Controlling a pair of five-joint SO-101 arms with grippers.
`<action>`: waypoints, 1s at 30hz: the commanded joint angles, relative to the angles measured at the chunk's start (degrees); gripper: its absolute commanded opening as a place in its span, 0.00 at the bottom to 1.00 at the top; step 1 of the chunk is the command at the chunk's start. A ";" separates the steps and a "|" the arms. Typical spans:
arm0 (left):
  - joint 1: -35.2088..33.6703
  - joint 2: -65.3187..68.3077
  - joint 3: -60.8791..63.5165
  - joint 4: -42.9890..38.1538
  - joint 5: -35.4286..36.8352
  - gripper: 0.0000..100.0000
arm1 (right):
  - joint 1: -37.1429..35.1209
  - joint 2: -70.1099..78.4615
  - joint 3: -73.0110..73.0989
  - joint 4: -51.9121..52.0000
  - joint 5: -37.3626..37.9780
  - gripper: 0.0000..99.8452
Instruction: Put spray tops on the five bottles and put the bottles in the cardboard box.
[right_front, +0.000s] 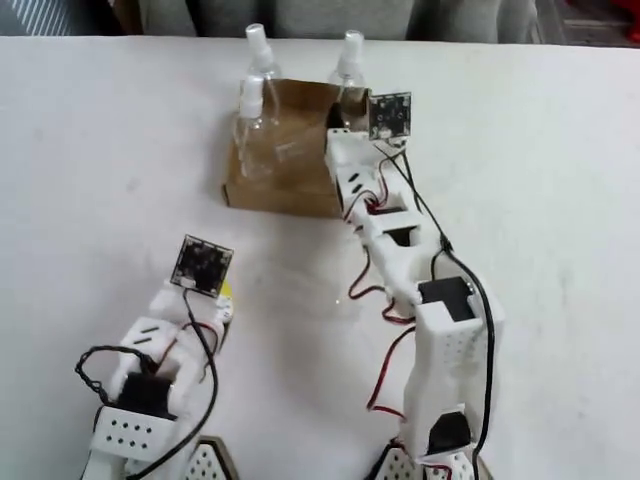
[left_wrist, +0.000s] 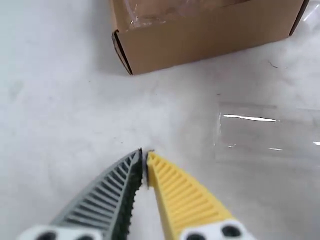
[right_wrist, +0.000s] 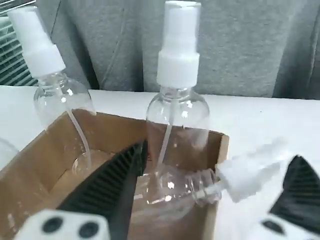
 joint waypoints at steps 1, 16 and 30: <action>-0.57 -0.40 -0.26 -0.26 -0.26 0.02 | 0.04 -2.59 -0.53 1.36 -0.44 0.37; -0.57 -0.40 -0.26 -0.18 -0.26 0.02 | 1.63 -11.47 -0.44 15.69 -1.05 0.37; -0.57 -0.40 -0.26 -0.18 -0.26 0.02 | 1.10 -24.31 -0.79 39.43 -9.93 0.37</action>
